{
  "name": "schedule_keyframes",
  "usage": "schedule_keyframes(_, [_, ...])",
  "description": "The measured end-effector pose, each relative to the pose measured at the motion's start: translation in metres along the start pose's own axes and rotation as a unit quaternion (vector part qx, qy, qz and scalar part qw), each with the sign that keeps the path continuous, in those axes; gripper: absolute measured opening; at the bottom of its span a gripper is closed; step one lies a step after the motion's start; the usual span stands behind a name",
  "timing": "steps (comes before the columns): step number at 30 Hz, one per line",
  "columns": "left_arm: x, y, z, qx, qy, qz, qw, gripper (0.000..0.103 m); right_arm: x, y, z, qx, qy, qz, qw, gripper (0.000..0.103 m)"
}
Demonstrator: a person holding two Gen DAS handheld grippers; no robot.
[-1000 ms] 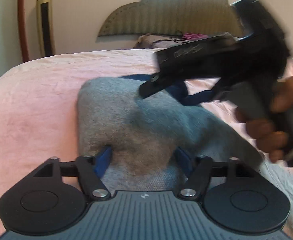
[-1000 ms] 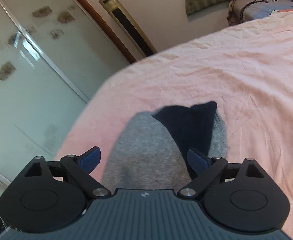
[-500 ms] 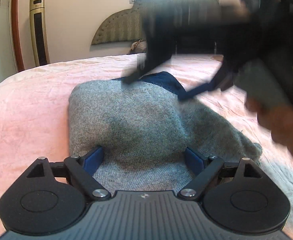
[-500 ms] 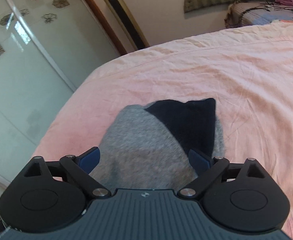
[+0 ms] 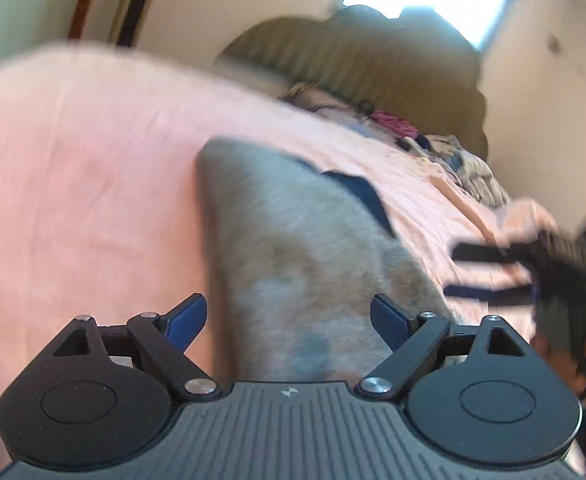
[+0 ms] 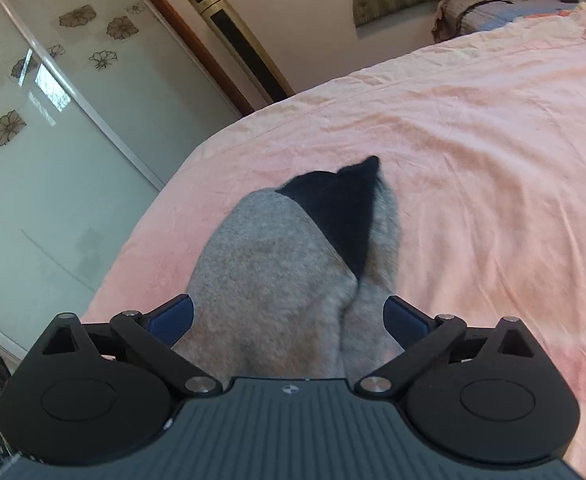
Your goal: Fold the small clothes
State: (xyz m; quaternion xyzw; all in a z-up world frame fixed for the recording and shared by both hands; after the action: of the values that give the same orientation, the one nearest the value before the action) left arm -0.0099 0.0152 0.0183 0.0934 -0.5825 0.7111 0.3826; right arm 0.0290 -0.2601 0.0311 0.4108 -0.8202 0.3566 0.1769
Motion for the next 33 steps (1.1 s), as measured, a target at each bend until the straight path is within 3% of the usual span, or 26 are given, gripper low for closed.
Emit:
schedule_keyframes(2, [-0.007, 0.002, -0.016, 0.049, 0.025, -0.014, 0.9984, 0.089, 0.001, 0.006, 0.019, -0.027, 0.010, -0.013, 1.000, 0.099])
schedule_keyframes(4, [-0.012, 0.001, -0.017, 0.058, 0.048, -0.013, 0.9971, 0.086, -0.005, 0.015, 0.028, -0.037, 0.011, -0.032, 0.999, 0.091])
schedule_keyframes(5, [-0.015, 0.002, -0.016, 0.056, 0.059, -0.021, 0.9965, 0.078, -0.009, 0.020, 0.028, -0.036, 0.004, -0.042, 0.998, 0.090])
schedule_keyframes(6, [-0.023, 0.001, -0.013, 0.050, 0.061, -0.037, 0.9962, 0.053, -0.010, 0.024, 0.026, -0.028, -0.004, -0.039, 0.999, 0.087])
schedule_keyframes(7, [-0.028, 0.001, -0.009, 0.034, 0.042, -0.041, 0.9977, 0.042, -0.014, 0.027, 0.024, -0.020, -0.007, -0.045, 0.999, 0.062])
schedule_keyframes(9, [-0.026, 0.002, 0.003, -0.010, 0.013, -0.041, 0.9990, 0.041, -0.024, 0.028, 0.023, 0.000, 0.017, -0.061, 0.998, 0.019])
schedule_keyframes(10, [-0.022, 0.002, 0.008, -0.025, -0.009, -0.042, 0.9988, 0.042, -0.024, 0.028, 0.024, 0.005, 0.014, -0.060, 0.998, 0.018])
schedule_keyframes(11, [-0.015, 0.003, 0.014, -0.044, -0.045, -0.040, 0.9972, 0.043, -0.022, 0.029, 0.023, 0.005, 0.018, -0.058, 0.998, 0.018])
schedule_keyframes(12, [-0.005, 0.005, 0.022, -0.069, -0.079, -0.031, 0.9940, 0.047, -0.016, 0.031, 0.019, 0.014, 0.031, -0.046, 0.998, 0.027])
schedule_keyframes(13, [0.007, 0.008, 0.032, -0.100, -0.109, -0.014, 0.9889, 0.055, -0.007, 0.035, 0.014, 0.026, 0.047, -0.027, 0.998, 0.048])
schedule_keyframes(14, [0.017, 0.012, 0.043, -0.125, -0.132, 0.001, 0.9834, 0.061, 0.004, 0.042, 0.008, 0.044, 0.068, -0.003, 0.997, 0.059])
schedule_keyframes(15, [0.027, 0.019, 0.052, -0.140, -0.145, 0.012, 0.9793, 0.071, 0.016, 0.050, 0.001, 0.066, 0.084, 0.022, 0.994, 0.082])
schedule_keyframes(16, [0.037, 0.026, 0.060, -0.152, -0.151, 0.021, 0.9765, 0.077, 0.028, 0.061, -0.004, 0.083, 0.092, 0.048, 0.991, 0.092])
schedule_keyframes(19, [0.041, 0.039, 0.077, -0.158, -0.144, 0.014, 0.9767, 0.079, 0.047, 0.091, -0.012, 0.097, 0.092, 0.063, 0.989, 0.097])
schedule_keyframes(21, [0.036, 0.047, 0.080, -0.149, -0.143, -0.002, 0.9785, 0.079, 0.045, 0.110, -0.016, 0.111, 0.127, 0.068, 0.983, 0.101])
schedule_keyframes(25, [0.016, 0.053, 0.078, -0.137, -0.175, -0.032, 0.9745, 0.079, 0.027, 0.132, -0.021, 0.139, 0.195, 0.082, 0.967, 0.103])
schedule_keyframes(28, [0.014, 0.061, 0.075, -0.143, -0.179, -0.028, 0.9729, 0.095, 0.014, 0.143, -0.021, 0.139, 0.218, 0.086, 0.962, 0.103])
schedule_keyframes(31, [0.012, 0.060, 0.075, -0.142, -0.187, -0.032, 0.9716, 0.096, 0.004, 0.152, -0.025, 0.153, 0.249, 0.108, 0.950, 0.103])
schedule_keyframes(33, [0.011, 0.060, 0.073, -0.140, -0.184, -0.032, 0.9724, 0.098, 0.002, 0.153, -0.024, 0.151, 0.251, 0.117, 0.949, 0.103])
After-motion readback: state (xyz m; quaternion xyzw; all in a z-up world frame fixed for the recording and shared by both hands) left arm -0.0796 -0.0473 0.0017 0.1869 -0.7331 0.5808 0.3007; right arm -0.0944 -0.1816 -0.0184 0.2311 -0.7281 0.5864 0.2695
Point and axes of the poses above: each gripper's, at about its wrist camera, not at the fingertips, and x roughly against the way its jaws point, z to its right, y to its underside, the point moved 1 cm from there along -x, roughly the way its jaws point, and after that the axes turned 14 degrees about -x, right-handed, at the moved point
